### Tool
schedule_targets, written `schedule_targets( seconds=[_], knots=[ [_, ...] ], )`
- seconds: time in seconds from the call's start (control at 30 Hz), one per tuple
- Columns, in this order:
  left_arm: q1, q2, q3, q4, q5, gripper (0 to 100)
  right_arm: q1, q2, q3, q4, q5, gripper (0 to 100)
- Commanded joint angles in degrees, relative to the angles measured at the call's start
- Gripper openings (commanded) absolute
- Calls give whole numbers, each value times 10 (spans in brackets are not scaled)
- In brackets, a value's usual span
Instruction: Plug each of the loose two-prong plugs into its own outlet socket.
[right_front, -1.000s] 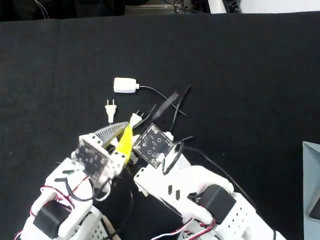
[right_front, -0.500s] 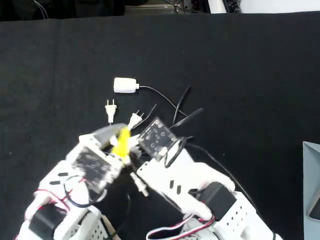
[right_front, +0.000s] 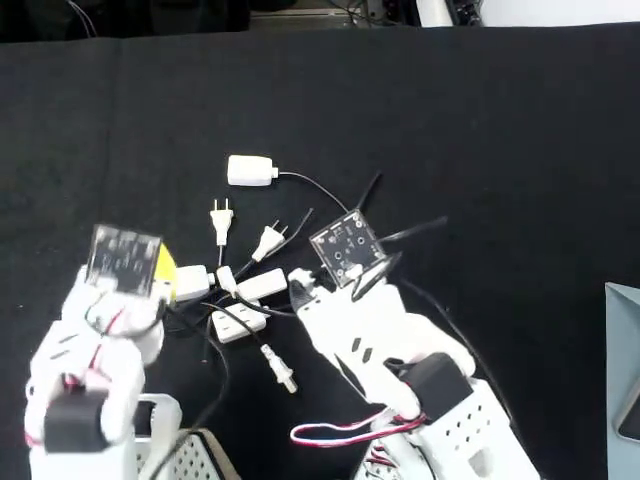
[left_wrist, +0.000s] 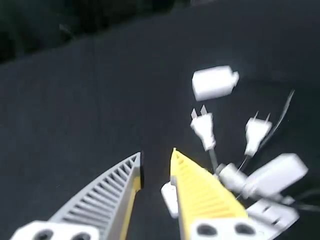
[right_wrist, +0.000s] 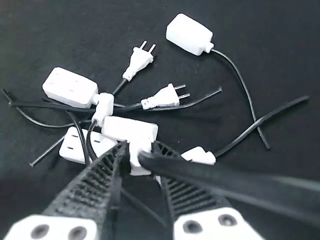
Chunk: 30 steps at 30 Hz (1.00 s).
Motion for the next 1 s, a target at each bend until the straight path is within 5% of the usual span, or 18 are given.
schedule_targets(
  seconds=[0.0,0.2,0.47,0.97],
  knots=[
    [-44,188,-88,1,-113,124,13,4,15,-41,-17,14],
    [-73,400,-171,0,-202,241,13,4,64,-91,-43,14],
    [-66,585,-255,-5,-308,242,47,-1,81,-104,-53,13],
    [-7,752,-263,-61,-353,246,47,-1,84,-99,-53,13]
  ],
)
